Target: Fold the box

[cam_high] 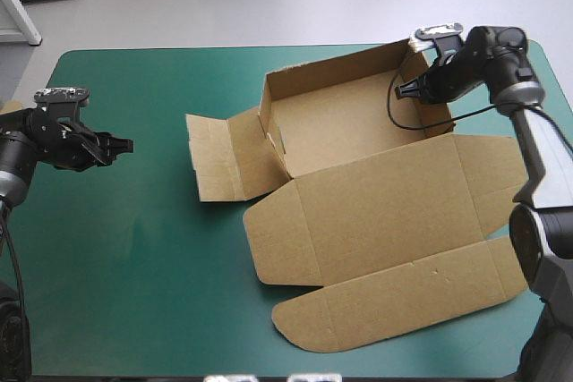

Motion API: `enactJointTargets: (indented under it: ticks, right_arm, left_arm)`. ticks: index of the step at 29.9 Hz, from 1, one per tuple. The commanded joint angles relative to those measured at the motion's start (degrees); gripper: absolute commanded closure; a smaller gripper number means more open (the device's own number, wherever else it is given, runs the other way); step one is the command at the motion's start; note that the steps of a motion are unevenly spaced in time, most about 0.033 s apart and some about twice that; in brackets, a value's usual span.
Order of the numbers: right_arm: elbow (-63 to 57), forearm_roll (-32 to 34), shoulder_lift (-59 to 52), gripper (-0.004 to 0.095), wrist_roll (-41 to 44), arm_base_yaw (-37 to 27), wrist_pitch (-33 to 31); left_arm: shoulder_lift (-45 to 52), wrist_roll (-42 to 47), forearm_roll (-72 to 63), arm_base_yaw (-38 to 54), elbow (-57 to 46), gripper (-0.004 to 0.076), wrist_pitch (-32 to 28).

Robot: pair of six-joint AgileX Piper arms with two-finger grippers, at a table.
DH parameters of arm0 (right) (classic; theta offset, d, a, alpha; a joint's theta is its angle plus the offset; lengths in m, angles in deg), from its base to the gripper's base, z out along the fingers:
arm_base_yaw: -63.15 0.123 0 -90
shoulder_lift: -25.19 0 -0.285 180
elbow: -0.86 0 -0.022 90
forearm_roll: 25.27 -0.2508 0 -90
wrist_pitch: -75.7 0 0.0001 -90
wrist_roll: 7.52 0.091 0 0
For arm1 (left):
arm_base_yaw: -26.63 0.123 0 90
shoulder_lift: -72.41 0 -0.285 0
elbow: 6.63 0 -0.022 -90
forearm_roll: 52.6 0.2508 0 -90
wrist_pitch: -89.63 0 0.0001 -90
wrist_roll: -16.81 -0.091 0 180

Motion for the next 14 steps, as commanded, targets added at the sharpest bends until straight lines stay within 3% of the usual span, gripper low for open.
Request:
enactJointTargets:
  ticks: [1,5,14]
  right_arm:
    - [1.7,-11.7,-6.9,0.0927,-4.4,-3.5,1.3]
    - [1.7,-19.1,-9.9,0.0926,-7.5,-6.0,1.0]
    - [1.7,-21.9,-11.7,0.0925,-8.2,-5.9,0.6]
  left_arm:
    - [1.2,-1.2,-5.4,0.0,2.0,0.0359,-2.6]
    - [-1.3,-8.2,-16.9,0.0,2.0,0.0360,-2.6]
    - [-8.0,-26.1,-44.3,0.0,2.0,0.0360,-2.0]
